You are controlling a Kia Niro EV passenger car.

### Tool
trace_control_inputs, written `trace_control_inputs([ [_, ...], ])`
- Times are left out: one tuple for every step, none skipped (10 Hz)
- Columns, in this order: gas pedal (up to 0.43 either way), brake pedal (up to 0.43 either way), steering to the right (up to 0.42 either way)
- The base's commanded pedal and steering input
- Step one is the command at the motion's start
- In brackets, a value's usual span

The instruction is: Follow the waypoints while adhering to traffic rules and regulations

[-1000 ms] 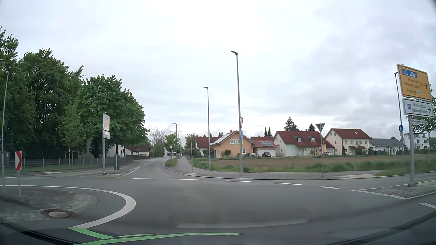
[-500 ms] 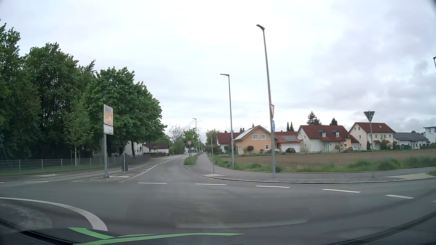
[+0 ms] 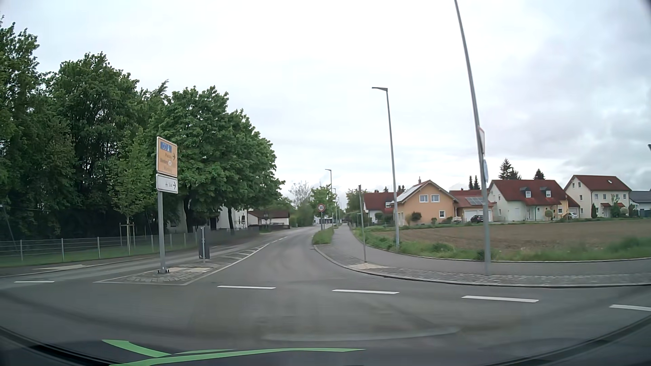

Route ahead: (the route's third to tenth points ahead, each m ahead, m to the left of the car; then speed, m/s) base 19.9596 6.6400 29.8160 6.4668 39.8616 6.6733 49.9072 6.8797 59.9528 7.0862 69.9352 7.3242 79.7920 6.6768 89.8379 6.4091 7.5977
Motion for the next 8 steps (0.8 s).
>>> trace_control_inputs([
  [0.197, 0.000, -0.096],
  [0.197, 0.000, -0.087],
  [0.197, 0.000, -0.074],
  [0.197, 0.000, -0.060],
  [0.197, 0.000, -0.052],
  [0.209, 0.000, -0.046],
  [0.209, 0.000, -0.039],
  [0.209, 0.000, -0.031],
])
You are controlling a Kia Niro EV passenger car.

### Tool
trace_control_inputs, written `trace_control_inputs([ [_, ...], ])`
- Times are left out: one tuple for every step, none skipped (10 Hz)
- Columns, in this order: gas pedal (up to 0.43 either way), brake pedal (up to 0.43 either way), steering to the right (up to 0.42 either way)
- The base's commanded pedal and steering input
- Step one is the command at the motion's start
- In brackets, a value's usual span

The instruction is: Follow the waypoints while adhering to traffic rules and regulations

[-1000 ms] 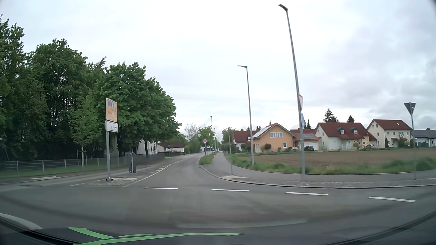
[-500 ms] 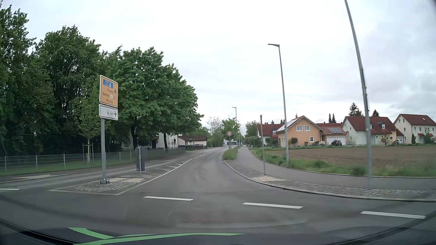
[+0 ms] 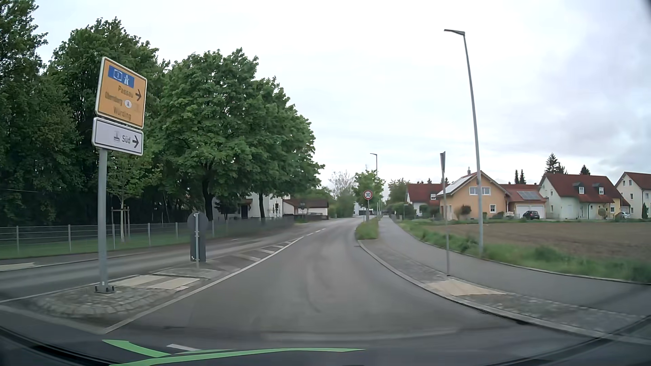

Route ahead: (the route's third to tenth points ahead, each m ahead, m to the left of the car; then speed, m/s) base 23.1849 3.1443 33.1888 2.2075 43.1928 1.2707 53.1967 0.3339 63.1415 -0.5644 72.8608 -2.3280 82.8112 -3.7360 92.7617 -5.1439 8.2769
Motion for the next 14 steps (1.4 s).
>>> trace_control_inputs([
  [0.209, 0.000, -0.028],
  [0.209, 0.000, -0.028],
  [0.209, 0.000, -0.025],
  [0.209, 0.000, -0.015],
  [0.209, 0.000, -0.003],
  [0.209, 0.000, -0.002],
  [0.209, 0.000, -0.002],
  [0.209, 0.000, -0.002],
  [0.209, 0.000, 0.000],
  [0.209, 0.000, 0.001],
  [0.209, 0.000, 0.001],
  [0.209, 0.000, 0.004],
  [0.209, 0.000, 0.011],
  [0.209, 0.000, 0.018],
])
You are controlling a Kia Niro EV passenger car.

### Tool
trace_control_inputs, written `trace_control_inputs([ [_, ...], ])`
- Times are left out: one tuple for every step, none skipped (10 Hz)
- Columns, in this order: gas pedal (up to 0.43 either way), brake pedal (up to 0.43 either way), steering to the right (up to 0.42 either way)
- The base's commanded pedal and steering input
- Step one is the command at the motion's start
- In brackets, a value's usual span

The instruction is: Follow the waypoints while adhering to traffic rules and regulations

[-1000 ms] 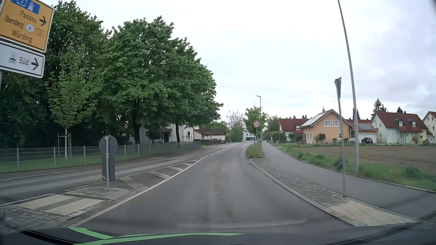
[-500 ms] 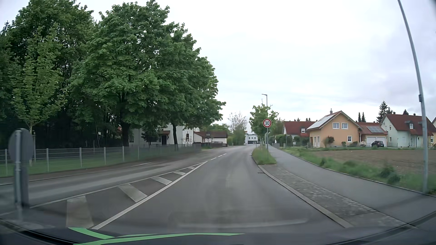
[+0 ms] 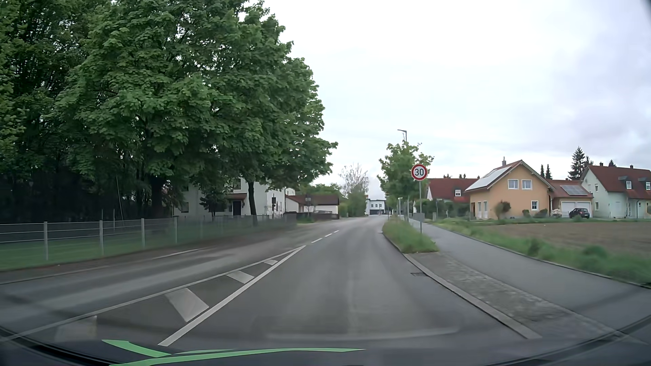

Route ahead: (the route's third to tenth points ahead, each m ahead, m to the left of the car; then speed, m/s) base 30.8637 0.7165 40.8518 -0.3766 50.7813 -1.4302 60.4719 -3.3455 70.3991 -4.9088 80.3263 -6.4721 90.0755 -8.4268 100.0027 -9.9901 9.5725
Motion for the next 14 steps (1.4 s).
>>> trace_control_inputs([
  [0.209, 0.000, 0.021],
  [0.209, 0.000, 0.022],
  [0.197, 0.000, 0.023],
  [0.138, 0.000, 0.023],
  [0.067, 0.000, 0.023],
  [0.000, 0.000, 0.023],
  [0.000, 0.000, 0.023],
  [0.000, 0.000, 0.023],
  [0.000, 0.000, 0.023],
  [0.000, 0.091, 0.023],
  [0.000, 0.165, 0.024],
  [0.000, 0.201, 0.024],
  [0.000, 0.207, 0.024],
  [0.000, 0.207, 0.024],
])
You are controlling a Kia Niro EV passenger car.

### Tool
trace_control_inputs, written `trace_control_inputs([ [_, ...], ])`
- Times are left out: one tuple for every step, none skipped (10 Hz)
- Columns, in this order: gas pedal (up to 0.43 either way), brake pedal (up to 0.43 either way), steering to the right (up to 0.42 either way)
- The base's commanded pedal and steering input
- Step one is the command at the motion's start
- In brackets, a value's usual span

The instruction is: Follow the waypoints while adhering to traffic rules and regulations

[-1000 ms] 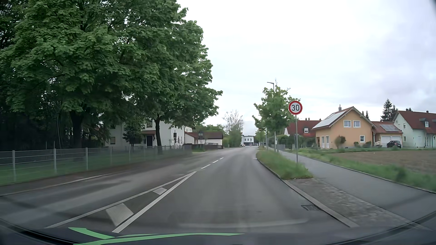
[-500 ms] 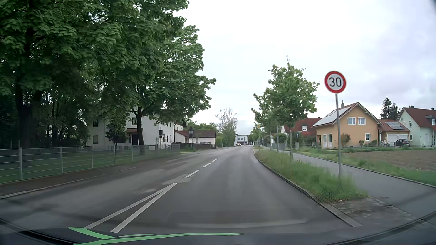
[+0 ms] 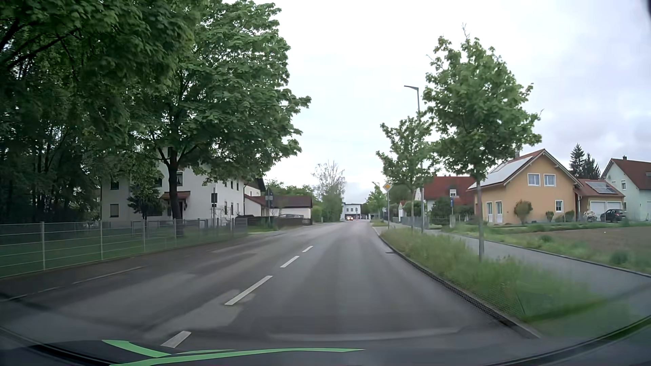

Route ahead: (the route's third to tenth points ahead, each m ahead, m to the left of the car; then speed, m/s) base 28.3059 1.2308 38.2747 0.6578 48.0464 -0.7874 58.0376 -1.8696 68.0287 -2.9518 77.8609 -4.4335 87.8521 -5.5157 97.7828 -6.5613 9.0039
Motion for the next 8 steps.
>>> trace_control_inputs([
  [0.000, 0.213, 0.025],
  [0.000, 0.213, 0.025],
  [0.000, 0.207, 0.026],
  [0.000, 0.177, 0.028],
  [0.000, 0.128, 0.028],
  [0.000, 0.030, 0.029],
  [0.000, 0.000, 0.029],
  [0.000, 0.000, 0.028],
])
